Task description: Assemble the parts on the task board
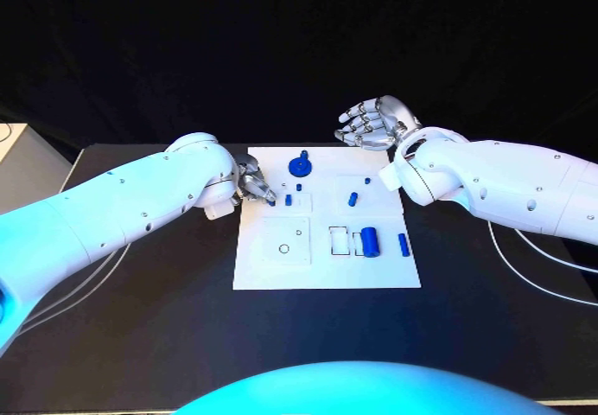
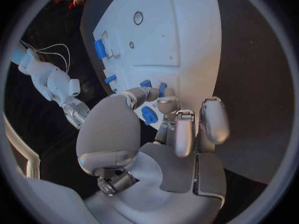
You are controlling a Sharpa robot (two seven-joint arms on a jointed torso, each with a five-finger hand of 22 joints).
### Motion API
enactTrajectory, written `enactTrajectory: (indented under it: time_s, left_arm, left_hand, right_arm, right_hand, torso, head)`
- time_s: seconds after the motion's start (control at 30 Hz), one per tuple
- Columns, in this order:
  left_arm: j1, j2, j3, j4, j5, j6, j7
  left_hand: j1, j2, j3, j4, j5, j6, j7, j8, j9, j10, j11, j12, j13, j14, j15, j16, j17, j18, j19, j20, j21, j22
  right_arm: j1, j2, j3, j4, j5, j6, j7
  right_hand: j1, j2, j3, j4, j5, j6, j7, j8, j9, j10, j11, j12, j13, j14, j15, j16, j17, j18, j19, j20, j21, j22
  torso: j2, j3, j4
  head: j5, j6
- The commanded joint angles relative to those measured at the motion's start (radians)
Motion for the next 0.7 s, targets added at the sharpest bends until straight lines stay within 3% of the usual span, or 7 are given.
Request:
enactTrajectory:
  time_s: [0.03,0.7]
  left_arm:
    - [-0.006,0.007,-0.003,-0.004,-0.001,0.031,0.002]
    - [-0.009,0.021,-0.006,-0.016,0.001,0.086,-0.003]
  left_hand:
    - [0.003,0.006,0.16,-0.164,0.006,0.044,-0.035,0.006,-0.001,0.002,-0.005,-0.003,-0.001,0.096,-0.009,0.002,0.236,-0.016,0.005,-0.003,0.003,-0.001]
    - [0.002,0.005,0.158,-0.165,0.006,0.043,-0.034,0.005,-0.001,0.003,-0.005,-0.002,0.001,0.095,-0.009,0.001,0.233,-0.015,0.001,-0.003,0.0,-0.007]
  right_arm:
    - [0.0,0.0,0.0,0.001,-0.002,0.01,0.011]
    - [0.0,0.0,0.0,0.002,-0.001,0.009,0.011]
  right_hand:
    - [-0.002,0.009,-0.003,0.0,0.003,-0.007,0.063,0.001,-0.001,-0.007,-0.003,0.003,-0.001,-0.004,0.003,-0.003,-0.001,0.014,-0.007,-0.002,0.001,-0.001]
    - [-0.003,0.009,-0.004,0.0,0.003,-0.007,0.063,0.002,-0.001,-0.007,-0.003,0.005,-0.004,-0.003,0.003,-0.003,-0.002,0.014,-0.006,-0.002,0.001,-0.004]
  torso:
    - [0.0,-0.0001,-0.0004]
    - [-0.001,0.0,0.0001]
  head:
    - [0.0,0.0]
    - [-0.004,-0.002]
